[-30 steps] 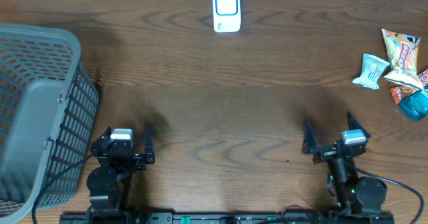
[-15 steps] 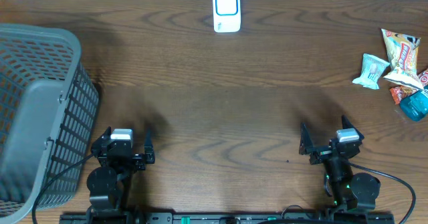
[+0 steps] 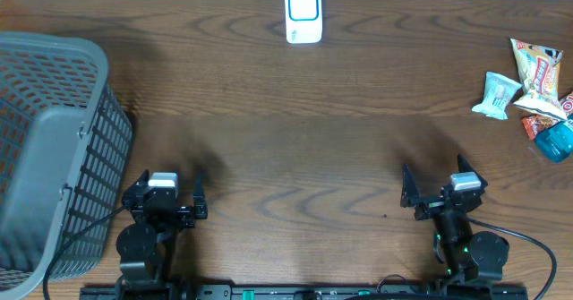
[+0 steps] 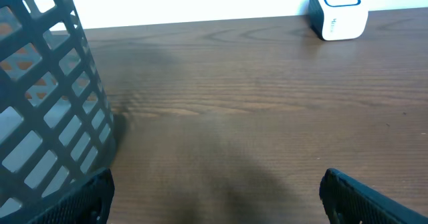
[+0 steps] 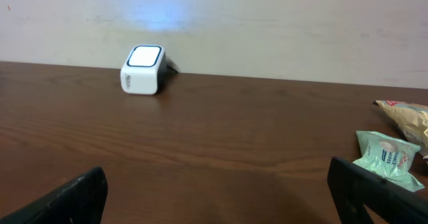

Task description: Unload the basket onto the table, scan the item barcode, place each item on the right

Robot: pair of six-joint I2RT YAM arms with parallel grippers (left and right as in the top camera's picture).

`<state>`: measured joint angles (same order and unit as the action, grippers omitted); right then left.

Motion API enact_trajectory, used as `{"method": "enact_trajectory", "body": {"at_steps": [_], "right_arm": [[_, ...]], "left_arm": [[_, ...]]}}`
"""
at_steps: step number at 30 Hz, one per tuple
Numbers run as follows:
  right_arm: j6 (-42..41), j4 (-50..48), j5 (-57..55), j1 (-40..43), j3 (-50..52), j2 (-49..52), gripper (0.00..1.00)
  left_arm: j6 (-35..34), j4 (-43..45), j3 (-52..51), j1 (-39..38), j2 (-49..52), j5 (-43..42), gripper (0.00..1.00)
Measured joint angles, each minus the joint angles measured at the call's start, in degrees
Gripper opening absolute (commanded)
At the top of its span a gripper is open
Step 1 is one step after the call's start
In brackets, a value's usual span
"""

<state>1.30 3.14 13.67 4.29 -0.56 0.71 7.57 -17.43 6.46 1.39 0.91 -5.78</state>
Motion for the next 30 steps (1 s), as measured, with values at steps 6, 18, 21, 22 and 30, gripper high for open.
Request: {"method": "enact_trajectory", "body": {"at_steps": [6, 18, 21, 22, 30], "right_arm": [[0.0, 0.0, 0.0, 0.0, 0.0, 0.0, 0.99], [0.0, 0.0, -0.2, 0.0, 0.0, 0.0, 0.99], [0.0, 0.0, -0.2, 0.0, 0.0, 0.0, 0.99], [0.0, 0.0, -0.2, 0.0, 0.0, 0.0, 0.99], [0.0, 0.0, -0.2, 0.0, 0.0, 0.0, 0.99]], "left_arm": [[0.3, 13.6, -2.9, -0.6, -0.2, 0.6, 0.98], [0.3, 15.7, -5.3, -2.3, -0.3, 3.2, 0.98], [0.2, 15.7, -5.3, -3.0, -0.3, 3.2, 0.98], [0.2, 15.7, -5.3, -4.0, -0.3, 3.2, 0.98], [0.2, 15.7, -5.3, -5.3, -0.3, 3.2, 0.98]]}}
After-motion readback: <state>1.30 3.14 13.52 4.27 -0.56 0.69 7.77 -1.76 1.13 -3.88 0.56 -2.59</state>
